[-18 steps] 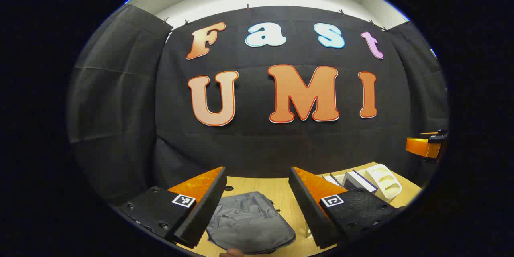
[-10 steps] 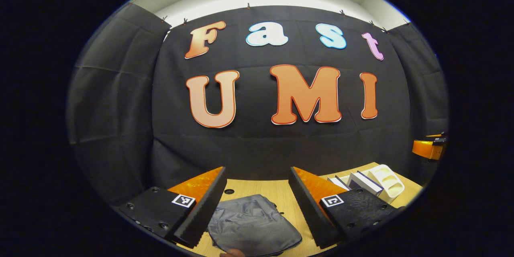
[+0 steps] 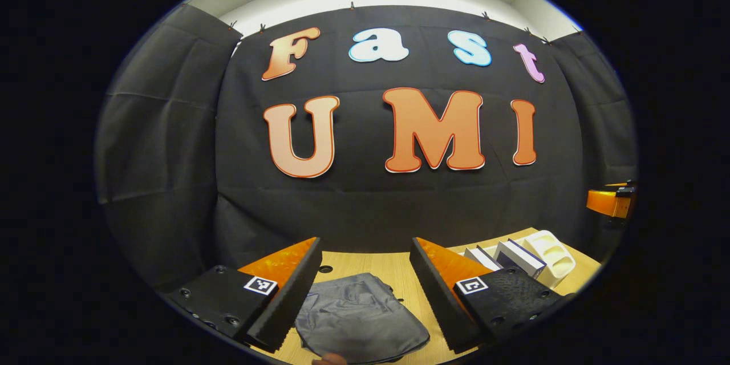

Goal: Open the schoolbag, grab two books from the bookshelf and put them into the schoolbag.

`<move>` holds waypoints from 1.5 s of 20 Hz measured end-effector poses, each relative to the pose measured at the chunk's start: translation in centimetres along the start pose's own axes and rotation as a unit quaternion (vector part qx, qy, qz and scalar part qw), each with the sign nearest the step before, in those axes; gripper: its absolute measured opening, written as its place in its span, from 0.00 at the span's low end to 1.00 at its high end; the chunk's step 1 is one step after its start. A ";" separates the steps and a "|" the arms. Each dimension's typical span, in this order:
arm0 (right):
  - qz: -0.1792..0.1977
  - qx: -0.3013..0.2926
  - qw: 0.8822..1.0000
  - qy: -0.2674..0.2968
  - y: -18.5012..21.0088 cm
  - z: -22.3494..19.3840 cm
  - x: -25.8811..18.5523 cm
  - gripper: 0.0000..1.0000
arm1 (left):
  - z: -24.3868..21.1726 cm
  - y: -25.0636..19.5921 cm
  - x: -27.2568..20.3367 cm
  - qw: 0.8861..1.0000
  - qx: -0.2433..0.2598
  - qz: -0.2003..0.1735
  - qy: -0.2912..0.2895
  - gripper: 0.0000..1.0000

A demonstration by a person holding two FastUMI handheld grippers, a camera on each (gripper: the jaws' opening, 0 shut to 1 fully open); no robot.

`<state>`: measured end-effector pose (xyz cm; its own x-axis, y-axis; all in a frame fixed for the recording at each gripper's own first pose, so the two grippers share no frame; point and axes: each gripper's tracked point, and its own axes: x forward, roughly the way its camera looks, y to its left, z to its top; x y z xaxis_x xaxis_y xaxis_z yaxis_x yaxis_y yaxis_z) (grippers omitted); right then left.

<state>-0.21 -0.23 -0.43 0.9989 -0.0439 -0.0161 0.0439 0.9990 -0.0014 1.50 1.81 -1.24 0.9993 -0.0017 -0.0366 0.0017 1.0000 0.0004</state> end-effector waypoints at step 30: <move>-0.024 -0.029 0.996 0.083 -1.6 -6.6 -2.3 0.97 | -29.1 -2.4 -3.6 0.903 0.342 -0.123 0.230 0.98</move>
<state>-2.67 -1.71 -6.98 0.9792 -0.0953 -0.1793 0.0851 0.9943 -0.0640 -3.19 -0.61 -30.21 0.8451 -0.0664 -0.5305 0.4014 0.7342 0.5475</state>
